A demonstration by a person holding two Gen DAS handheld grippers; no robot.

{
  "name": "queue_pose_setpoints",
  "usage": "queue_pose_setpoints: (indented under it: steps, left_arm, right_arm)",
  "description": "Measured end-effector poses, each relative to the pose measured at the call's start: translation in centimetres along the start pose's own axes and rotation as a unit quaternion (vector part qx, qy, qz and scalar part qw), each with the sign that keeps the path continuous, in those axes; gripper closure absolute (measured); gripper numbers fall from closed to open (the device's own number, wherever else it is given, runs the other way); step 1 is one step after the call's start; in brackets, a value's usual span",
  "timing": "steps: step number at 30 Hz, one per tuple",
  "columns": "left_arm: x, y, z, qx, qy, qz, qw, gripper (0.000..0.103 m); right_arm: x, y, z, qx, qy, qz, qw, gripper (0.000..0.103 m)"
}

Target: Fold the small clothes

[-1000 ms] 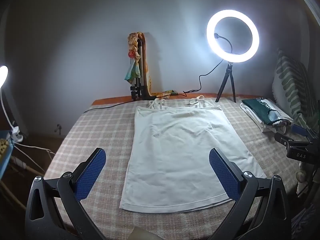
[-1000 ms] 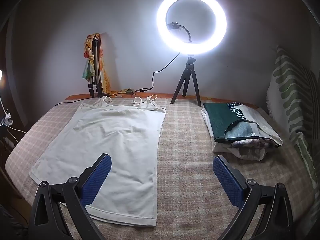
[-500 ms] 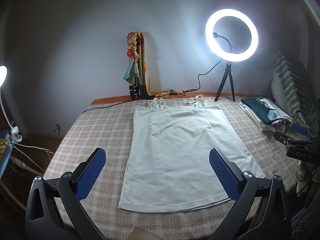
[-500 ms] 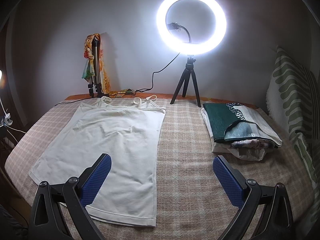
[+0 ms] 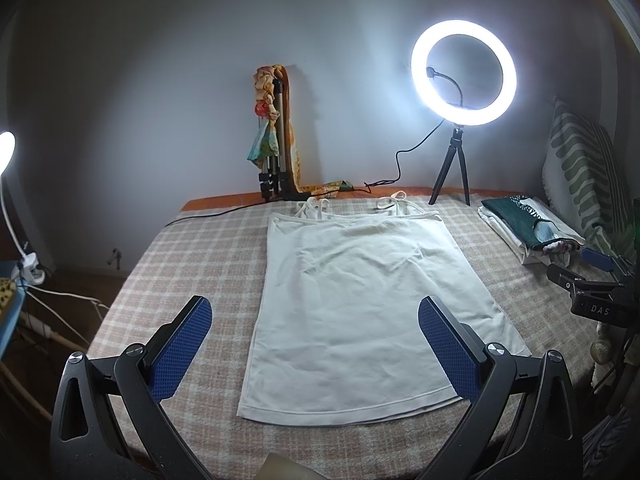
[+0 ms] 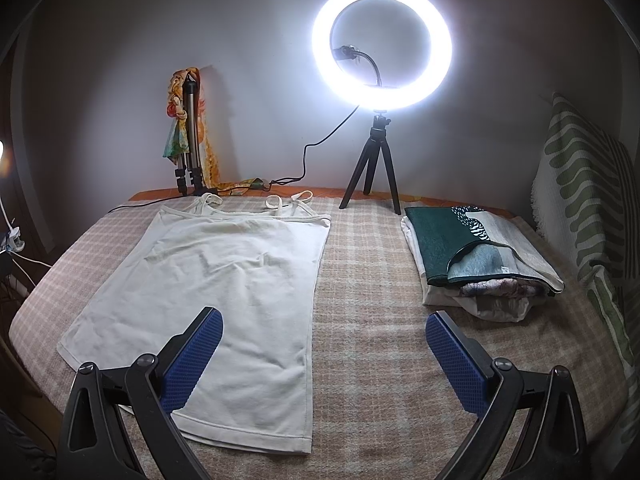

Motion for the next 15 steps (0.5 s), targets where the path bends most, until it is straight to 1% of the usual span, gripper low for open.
queue_pose_setpoints:
  steps: [15]
  left_arm:
    - [0.12, -0.05, -0.09, -0.001, -0.001, 0.000, 1.0000, 0.000]
  right_arm:
    - [-0.03, -0.05, -0.06, -0.001, 0.000, 0.001, 1.000, 0.000]
Point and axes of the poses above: each gripper's, at about its wrist camera, not at the fingertips, and x roughly against the way its jaws point, y to its left, z to its underside, the point moved 2 cm from there along -x, roughly the way its jaws point, and after that the axes turned 6 degrees about -x, right-handed, at the moved point
